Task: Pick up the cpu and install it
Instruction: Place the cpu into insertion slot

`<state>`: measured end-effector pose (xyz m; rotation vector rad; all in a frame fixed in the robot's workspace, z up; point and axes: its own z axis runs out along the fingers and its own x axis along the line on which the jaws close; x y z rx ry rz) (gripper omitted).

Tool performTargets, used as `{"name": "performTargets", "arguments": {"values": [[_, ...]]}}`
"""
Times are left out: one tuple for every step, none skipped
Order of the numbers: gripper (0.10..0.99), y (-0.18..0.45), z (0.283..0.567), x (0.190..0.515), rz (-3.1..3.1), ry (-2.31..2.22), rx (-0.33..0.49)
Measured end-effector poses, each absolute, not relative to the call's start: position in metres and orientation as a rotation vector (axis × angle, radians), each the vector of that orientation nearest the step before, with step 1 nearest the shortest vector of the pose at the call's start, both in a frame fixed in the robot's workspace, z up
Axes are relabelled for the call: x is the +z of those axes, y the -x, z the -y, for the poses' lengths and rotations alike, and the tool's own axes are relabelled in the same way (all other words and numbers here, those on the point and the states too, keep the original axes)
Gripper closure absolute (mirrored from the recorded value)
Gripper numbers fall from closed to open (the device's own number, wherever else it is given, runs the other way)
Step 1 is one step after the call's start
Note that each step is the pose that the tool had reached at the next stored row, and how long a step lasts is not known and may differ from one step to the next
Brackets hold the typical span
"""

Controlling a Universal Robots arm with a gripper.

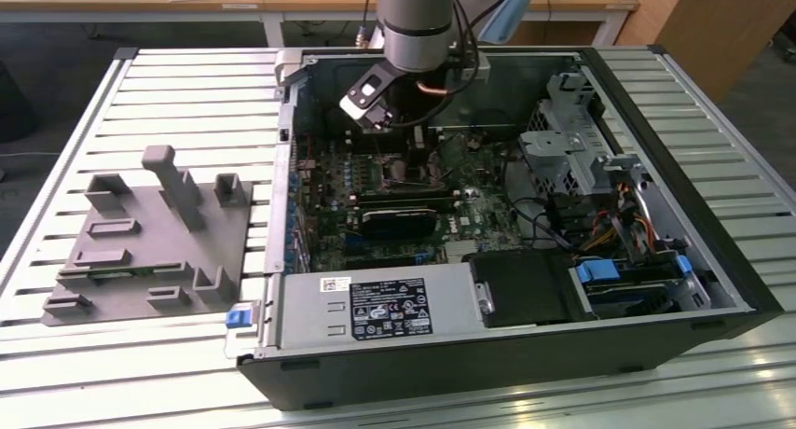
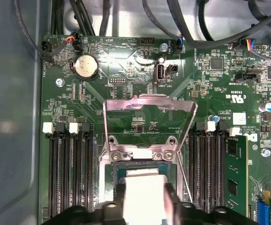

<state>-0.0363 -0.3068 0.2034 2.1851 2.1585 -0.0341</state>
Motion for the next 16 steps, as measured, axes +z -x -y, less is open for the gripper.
{"name": "performTargets", "arguments": {"values": [[0.678,0.0363,0.3068,0.2035,-2.159,-2.185,-0.034],[0.678,0.0363,0.3068,0.2035,-2.159,-2.185,-0.034],[0.737,0.0363,0.3068,0.2035,-2.159,-2.185,-0.034],[0.796,0.0363,0.3068,0.2035,-2.159,-2.185,-0.034],[0.796,0.0363,0.3068,0.2038,-2.159,-2.185,-0.034],[0.859,0.0363,0.3069,0.2044,-2.158,-2.185,-0.035],[0.859,0.0363,0.3068,0.2050,-2.159,-2.185,-0.034],[0.859,0.0363,0.3068,0.2056,-2.158,-2.185,-0.034],[0.859,0.0363,0.3068,0.2064,-2.158,-2.185,-0.035],[0.859,0.0364,0.3068,0.2067,-2.158,-2.185,-0.035],[0.847,0.0371,0.3068,0.2066,-2.159,-2.183,-0.035],[0.847,0.0376,0.3069,0.2067,-2.161,-2.180,-0.035],[0.792,0.0380,0.3071,0.2068,-2.165,-2.177,-0.036],[0.729,0.0385,0.3074,0.2069,-2.169,-2.172,-0.036],[0.729,0.0388,0.3075,0.2068,-2.175,-2.166,-0.035],[0.675,0.0390,0.3075,0.2066,-2.184,-2.157,-0.035]]}}
